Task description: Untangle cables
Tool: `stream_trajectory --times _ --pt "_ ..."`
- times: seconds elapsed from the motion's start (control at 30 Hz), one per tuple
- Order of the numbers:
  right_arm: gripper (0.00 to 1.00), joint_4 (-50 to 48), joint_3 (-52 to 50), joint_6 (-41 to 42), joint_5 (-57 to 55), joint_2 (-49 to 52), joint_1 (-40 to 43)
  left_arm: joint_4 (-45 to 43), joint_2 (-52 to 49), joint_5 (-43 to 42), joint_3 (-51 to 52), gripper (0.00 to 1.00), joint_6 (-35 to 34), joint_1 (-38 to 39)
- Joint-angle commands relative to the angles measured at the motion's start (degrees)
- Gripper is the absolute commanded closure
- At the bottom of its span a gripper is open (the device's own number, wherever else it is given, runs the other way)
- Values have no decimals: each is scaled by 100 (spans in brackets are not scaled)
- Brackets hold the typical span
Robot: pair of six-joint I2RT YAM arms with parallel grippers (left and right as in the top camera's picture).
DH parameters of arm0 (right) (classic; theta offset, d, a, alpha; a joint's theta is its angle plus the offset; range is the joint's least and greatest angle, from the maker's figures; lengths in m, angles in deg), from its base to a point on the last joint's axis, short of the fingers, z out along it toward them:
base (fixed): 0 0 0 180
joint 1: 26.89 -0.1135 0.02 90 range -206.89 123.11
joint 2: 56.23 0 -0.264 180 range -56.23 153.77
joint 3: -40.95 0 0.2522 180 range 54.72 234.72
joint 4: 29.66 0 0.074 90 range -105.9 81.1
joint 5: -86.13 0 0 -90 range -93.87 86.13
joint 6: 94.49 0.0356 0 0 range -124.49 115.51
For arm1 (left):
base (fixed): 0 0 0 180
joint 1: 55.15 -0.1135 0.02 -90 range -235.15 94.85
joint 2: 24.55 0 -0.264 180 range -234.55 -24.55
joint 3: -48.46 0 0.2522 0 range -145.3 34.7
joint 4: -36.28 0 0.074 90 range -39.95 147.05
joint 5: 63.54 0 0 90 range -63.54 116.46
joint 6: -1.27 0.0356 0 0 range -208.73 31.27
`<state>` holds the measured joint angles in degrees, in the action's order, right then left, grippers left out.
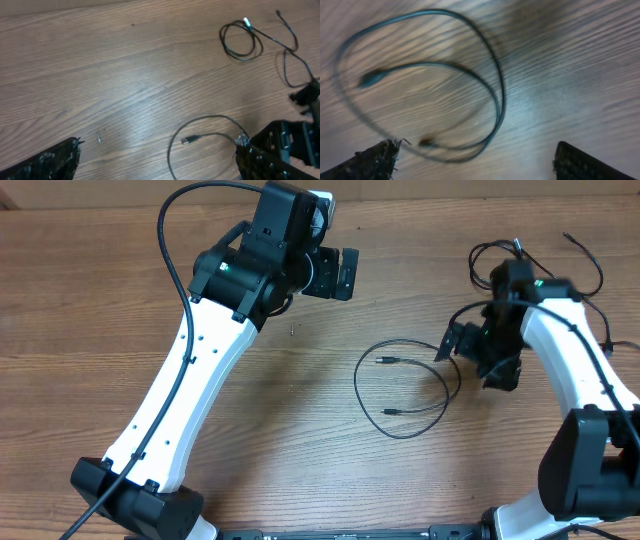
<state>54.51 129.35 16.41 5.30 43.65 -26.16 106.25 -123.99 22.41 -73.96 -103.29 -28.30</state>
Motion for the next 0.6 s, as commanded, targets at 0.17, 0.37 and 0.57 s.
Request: stream_trajectory --times 0.17,0.37,0.57 --pt "30 -1434 -1303 162 -205 -59 -85 94 -31 267 -20 1 68 -26" --pt "42 -2192 -2009 162 -210 -59 -337 103 -31 317 -20 1 68 -26" --pt "57 -2586 -2297 258 -883 -52 -922 103 -31 317 -20 0 68 -26"
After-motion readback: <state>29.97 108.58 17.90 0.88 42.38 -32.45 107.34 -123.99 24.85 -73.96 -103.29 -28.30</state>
